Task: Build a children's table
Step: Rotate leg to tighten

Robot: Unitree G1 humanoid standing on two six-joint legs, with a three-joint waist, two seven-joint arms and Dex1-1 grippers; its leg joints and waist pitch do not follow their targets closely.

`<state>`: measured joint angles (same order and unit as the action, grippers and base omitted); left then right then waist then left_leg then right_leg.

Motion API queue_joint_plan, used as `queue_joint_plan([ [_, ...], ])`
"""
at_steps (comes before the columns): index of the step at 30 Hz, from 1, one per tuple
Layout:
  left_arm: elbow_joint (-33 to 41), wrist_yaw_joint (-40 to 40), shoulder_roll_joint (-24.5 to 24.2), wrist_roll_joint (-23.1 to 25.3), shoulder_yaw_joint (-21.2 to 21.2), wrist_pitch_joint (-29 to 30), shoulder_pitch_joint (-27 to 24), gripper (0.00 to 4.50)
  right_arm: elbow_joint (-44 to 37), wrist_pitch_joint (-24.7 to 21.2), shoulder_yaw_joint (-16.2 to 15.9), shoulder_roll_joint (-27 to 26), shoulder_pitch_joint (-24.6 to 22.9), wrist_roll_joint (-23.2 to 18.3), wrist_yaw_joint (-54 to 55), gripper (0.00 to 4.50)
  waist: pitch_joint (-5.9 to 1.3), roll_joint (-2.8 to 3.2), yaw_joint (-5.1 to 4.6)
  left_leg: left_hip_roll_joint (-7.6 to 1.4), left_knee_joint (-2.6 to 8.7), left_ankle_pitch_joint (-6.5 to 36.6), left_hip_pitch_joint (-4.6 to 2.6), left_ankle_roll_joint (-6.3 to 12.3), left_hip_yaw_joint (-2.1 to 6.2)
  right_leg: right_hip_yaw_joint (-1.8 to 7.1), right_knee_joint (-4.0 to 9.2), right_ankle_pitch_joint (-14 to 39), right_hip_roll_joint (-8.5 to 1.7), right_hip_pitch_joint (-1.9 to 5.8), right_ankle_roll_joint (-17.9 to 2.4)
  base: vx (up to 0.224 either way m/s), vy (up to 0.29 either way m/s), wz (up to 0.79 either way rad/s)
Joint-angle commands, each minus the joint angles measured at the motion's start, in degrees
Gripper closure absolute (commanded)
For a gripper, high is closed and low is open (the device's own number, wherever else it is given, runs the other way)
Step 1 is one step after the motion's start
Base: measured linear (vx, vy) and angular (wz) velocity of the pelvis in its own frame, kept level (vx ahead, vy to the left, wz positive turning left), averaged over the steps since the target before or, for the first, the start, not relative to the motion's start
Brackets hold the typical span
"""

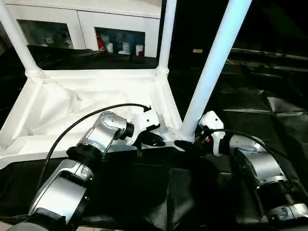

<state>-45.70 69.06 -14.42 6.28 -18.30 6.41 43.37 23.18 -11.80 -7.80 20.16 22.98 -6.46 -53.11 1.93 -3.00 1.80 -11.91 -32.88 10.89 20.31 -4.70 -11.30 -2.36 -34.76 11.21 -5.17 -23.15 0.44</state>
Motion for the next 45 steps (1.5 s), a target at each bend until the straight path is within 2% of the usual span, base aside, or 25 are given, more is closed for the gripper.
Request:
queue_joint_plan([
  [1, -0.8, 0.2, 0.1, 0.2, -0.9, 1.1, -1.4, 4.50, 0.1, -0.4, -1.1, -0.7, 0.3, -0.3, -0.7, 1.25, -2.82, -0.23, 0.27, -1.25, 3.26, 10.0, -0.08, 4.11, 0.41, 1.85, 3.85, 6.0, -2.39, 2.92, -14.9, 0.000, 0.000, 0.00],
  [7, -1.1, -1.8, 0.6, -0.1, 0.0, 1.3, -1.4, 4.50, -0.6, -1.3, -0.9, -2.0, -1.1, -1.0, 0.3, 1.65, -2.82, -0.19, 0.25, -1.22, 3.22, 9.6, -0.05, 4.45, 0.39, 1.86, 3.81, 5.4, -2.38, 2.91, -15.0, 0.000, 0.000, 0.00],
  [11, -2.5, -7.0, 2.1, 0.0, 1.3, 1.3, -0.9, 4.50, 0.4, -2.0, 0.4, -4.3, -2.1, -0.5, 5.7, 1.74, -2.57, -0.18, 0.19, -1.25, 3.45, 11.7, -0.12, 3.46, 0.42, 1.87, 4.26, 9.2, -2.42, 2.70, -14.3, 0.000, 0.000, 0.00],
  [12, -3.5, -10.9, 3.4, 0.4, 1.8, 1.1, -0.6, 4.50, 1.4, -2.3, 1.1, -6.0, -2.2, 0.1, 9.6, 1.75, -2.37, -0.21, 0.17, -1.19, 3.66, 14.2, -0.29, 2.34, 0.53, 1.85, 4.77, 14.0, -2.42, 2.53, -12.9, 0.000, 0.000, 0.00],
  [15, -5.1, -17.6, 6.6, 0.5, 3.0, 2.2, 0.1, 4.50, 3.6, -2.8, 3.1, -10.1, -1.9, 1.3, 18.6, 1.76, -2.22, -0.09, 0.05, -1.15, 3.93, 17.2, -0.52, 0.60, 0.76, 1.88, 5.49, 21.3, -2.52, 1.97, -10.2, 0.000, 0.000, 0.00],
  [17, -5.8, -20.9, 8.7, 0.6, 3.3, 3.0, 0.4, 4.50, 5.4, -3.2, 4.8, -13.1, -1.3, 2.4, 26.2, 1.76, -2.20, 0.06, -0.11, -1.12, 4.12, 18.0, -0.45, -0.18, 0.99, 1.83, 5.70, 23.7, -2.52, 1.82, -8.8, 0.000, 0.000, 0.00],
  [19, -6.3, -23.3, 10.6, 0.8, 3.2, 3.5, 0.5, 4.50, 6.9, -3.8, 6.1, -15.6, -0.6, 3.4, 32.9, 1.76, -2.27, 0.04, -0.33, -1.03, 4.24, 18.2, -0.45, -0.76, 1.07, 1.81, 5.78, 24.0, -2.44, 1.70, -8.1, 0.000, 0.000, 0.00],
  [23, -6.3, -24.4, 14.4, 1.5, 1.8, 2.9, 0.4, 4.50, 7.8, -2.7, 4.0, -19.0, 0.6, 5.3, 36.2, 1.76, -2.37, 0.13, -0.29, -0.95, 4.23, 18.1, -0.37, 0.22, 0.92, 1.82, 5.90, 21.4, -2.31, 1.75, -7.9, 0.000, 0.000, 0.00],
  [25, -6.3, -22.6, 14.9, 1.5, 1.1, 2.8, 0.3, 4.50, 8.3, -0.5, 3.1, -19.1, 1.2, 5.9, 35.2, 1.21, -2.37, 0.07, -0.25, -0.92, 4.26, 17.7, -0.27, 0.67, 0.88, 1.84, 5.90, 20.7, -2.32, 1.79, -7.8, 0.000, 0.000, 0.00],
  [28, -6.2, -21.4, 14.6, 1.3, 1.0, 2.8, 0.2, 4.50, 8.4, 0.6, 3.5, -19.0, 1.5, 5.0, 33.2, 1.01, -2.45, 0.18, -0.16, -0.97, 4.18, 17.3, -0.30, 1.21, 0.80, 1.89, 5.83, 19.4, -2.40, 1.80, -8.3, 0.000, 0.000, 0.00],
  [29, -5.9, -20.2, 13.9, 1.4, 0.7, 2.7, 0.0, 4.50, 8.0, 0.9, 3.3, -18.4, 1.5, 4.7, 31.7, 0.80, -2.42, 0.05, -0.15, -0.96, 4.22, 17.1, -0.18, 1.43, 0.78, 1.87, 5.77, 18.8, -2.33, 1.90, -8.5, 0.000, 0.000, 0.00],
  [33, -4.4, -14.4, 10.7, 1.0, 0.1, 1.6, -0.9, 4.50, 4.7, 0.7, 2.2, -13.9, 1.3, 2.7, 22.6, 0.80, -2.54, 0.00, 0.01, -1.06, 4.11, 15.7, 0.06, 2.63, 0.75, 1.86, 5.48, 16.2, -2.40, 2.34, -9.2, 0.000, 0.000, 0.00],
  [36, -3.6, -11.2, 9.1, 0.5, 0.0, 1.6, -1.3, 4.50, 3.3, 1.3, 1.6, -10.6, 0.9, 1.8, 16.5, 0.80, -2.61, -0.11, 0.23, -1.09, 3.86, 13.9, 0.01, 3.72, 0.51, 1.88, 5.32, 14.3, -2.50, 2.35, -10.1, 0.000, 0.000, 0.00],
  [37, -2.7, -6.7, 7.0, -0.2, -0.3, 0.9, -1.9, 4.50, 2.3, 2.6, 0.8, -6.0, 0.2, 1.5, 9.5, 0.80, -2.65, -0.02, 0.25, -1.07, 3.78, 13.1, 0.07, 3.99, 0.47, 1.86, 5.21, 13.5, -2.51, 2.44, -10.6, 0.000, 0.000, 0.00],
  [38, -2.3, -4.3, 6.0, -0.6, -0.3, 0.8, -2.1, 4.50, 1.6, 2.7, 0.6, -3.9, -0.1, 1.0, 6.2, 0.80, -2.76, -0.14, 0.41, -1.11, 3.73, 12.6, 0.10, 4.26, 0.54, 1.80, 5.14, 12.8, -2.56, 2.71, -10.8, 0.000, 0.000, 0.00],
  [41, -1.8, -2.2, 5.1, -1.1, -0.3, 1.0, -2.4, 4.50, 1.0, 2.6, 0.6, -2.1, -0.4, 0.3, 3.0, 0.80, -2.78, -0.07, 0.55, -1.23, 3.53, 10.7, 0.14, 5.48, 0.36, 1.84, 4.53, 8.3, -2.44, 2.72, -12.4, 0.000, 0.000, 0.00],
  [42, -0.5, 1.0, 4.0, -2.1, -0.2, 0.5, -2.9, 4.50, 0.0, 2.3, 0.2, -0.1, -0.8, -0.6, -1.0, 0.80, -2.85, -0.06, 0.57, -1.27, 3.48, 9.8, 0.10, 5.83, 0.36, 1.75, 4.35, 6.7, -2.48, 2.76, -13.5, 0.000, 0.000, 0.00],
  [45, 2.6, 6.2, 2.4, -4.4, 0.1, 2.2, -3.9, 4.50, -0.8, 2.0, -0.8, 2.4, -1.1, -1.1, -5.8, 0.80, -2.84, -0.05, 0.65, -1.45, 3.49, 9.7, 0.14, 6.24, 0.43, 1.71, 4.07, 5.7, -2.49, 2.93, -14.6, 0.000, 0.000, 0.00],
])
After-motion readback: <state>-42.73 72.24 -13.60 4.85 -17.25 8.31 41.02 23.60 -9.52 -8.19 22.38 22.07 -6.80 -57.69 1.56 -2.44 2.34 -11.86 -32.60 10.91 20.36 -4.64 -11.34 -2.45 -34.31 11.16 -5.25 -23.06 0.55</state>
